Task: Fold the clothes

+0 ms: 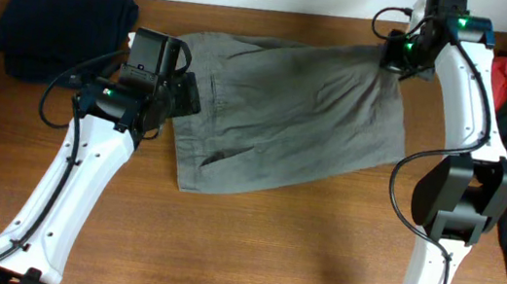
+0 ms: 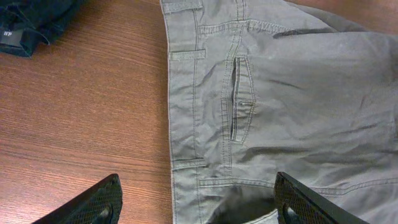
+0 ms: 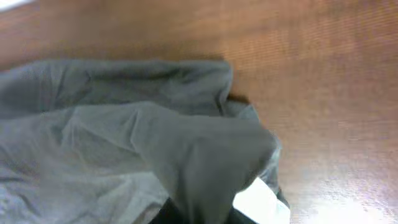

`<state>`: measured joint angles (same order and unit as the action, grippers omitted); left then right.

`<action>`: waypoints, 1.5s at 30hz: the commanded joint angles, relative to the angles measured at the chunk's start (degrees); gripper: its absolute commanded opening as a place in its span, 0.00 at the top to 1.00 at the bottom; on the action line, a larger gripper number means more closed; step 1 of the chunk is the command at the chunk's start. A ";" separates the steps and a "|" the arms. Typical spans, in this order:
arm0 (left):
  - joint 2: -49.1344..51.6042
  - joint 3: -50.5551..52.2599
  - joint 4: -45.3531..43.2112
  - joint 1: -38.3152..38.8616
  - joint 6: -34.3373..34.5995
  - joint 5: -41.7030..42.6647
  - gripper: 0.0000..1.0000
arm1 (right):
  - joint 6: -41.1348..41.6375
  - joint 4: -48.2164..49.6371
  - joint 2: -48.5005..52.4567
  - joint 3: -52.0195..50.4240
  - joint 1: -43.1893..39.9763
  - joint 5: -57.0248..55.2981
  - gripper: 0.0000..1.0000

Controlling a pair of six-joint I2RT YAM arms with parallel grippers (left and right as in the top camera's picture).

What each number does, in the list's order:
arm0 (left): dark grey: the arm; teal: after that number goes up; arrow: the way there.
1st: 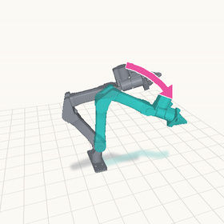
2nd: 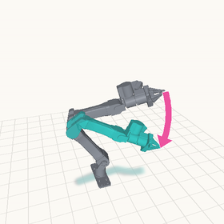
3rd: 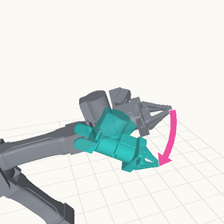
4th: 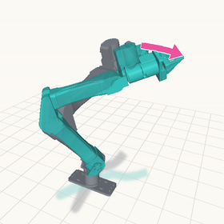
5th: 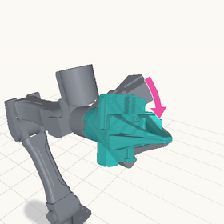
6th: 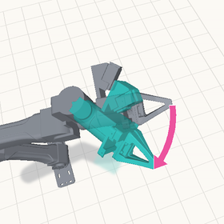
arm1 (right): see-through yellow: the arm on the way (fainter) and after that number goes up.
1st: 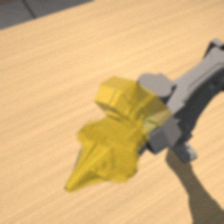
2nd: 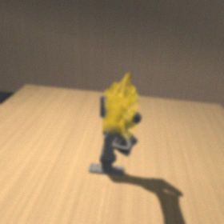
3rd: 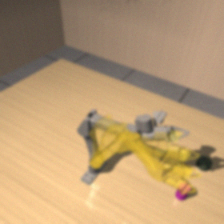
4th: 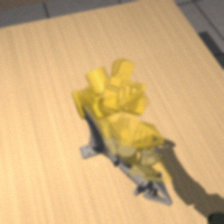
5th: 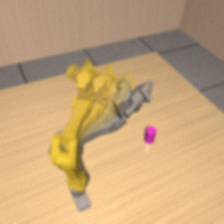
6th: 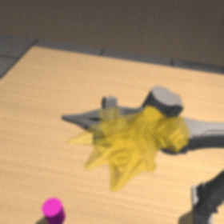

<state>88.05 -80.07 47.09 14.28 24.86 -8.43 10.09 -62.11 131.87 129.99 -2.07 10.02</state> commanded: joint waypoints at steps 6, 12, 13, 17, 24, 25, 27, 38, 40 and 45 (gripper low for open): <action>0.13 0.11 -0.46 -0.17 -0.31 -0.37 0.18 | 2.91 2.34 0.31 -3.10 -0.07 -14.38 0.03; 1.60 0.13 -4.39 -0.20 -0.31 1.75 0.28 | 0.76 -6.78 -3.06 0.59 0.17 -4.33 0.29; 3.15 0.13 -5.14 -0.20 -0.31 1.99 0.30 | -1.86 -8.96 -3.15 0.59 0.17 -0.61 0.43; 9.09 0.11 -8.94 -0.20 -1.03 7.89 0.51 | -4.15 -13.81 -3.08 -0.26 0.24 3.74 0.83; 22.32 0.11 -19.21 -0.20 -2.49 19.39 0.80 | -6.86 -14.80 -3.02 -10.36 2.03 4.83 0.96; 22.88 0.11 -19.19 -0.20 -2.49 19.37 0.82 | -6.86 -14.36 -3.02 -11.65 2.08 4.83 0.96; 24.11 0.11 -19.21 -0.20 -2.49 19.32 0.86 | -5.97 -12.41 -2.99 -16.13 2.12 4.83 0.96; 25.00 0.11 -13.92 -1.01 -4.24 16.06 0.99 | -2.60 0.37 -2.91 -32.65 2.01 4.79 0.96; 25.53 0.11 -11.74 -1.03 -4.87 15.91 0.99 | -2.25 -0.28 -2.91 -33.05 2.05 4.81 0.96; 26.08 0.11 -7.17 -1.14 -5.09 16.11 0.99 | -0.11 -7.89 -2.91 -33.05 2.08 4.81 0.96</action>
<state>113.32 -80.07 38.96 13.52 21.08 8.14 8.43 -67.31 129.78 98.06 -0.21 14.96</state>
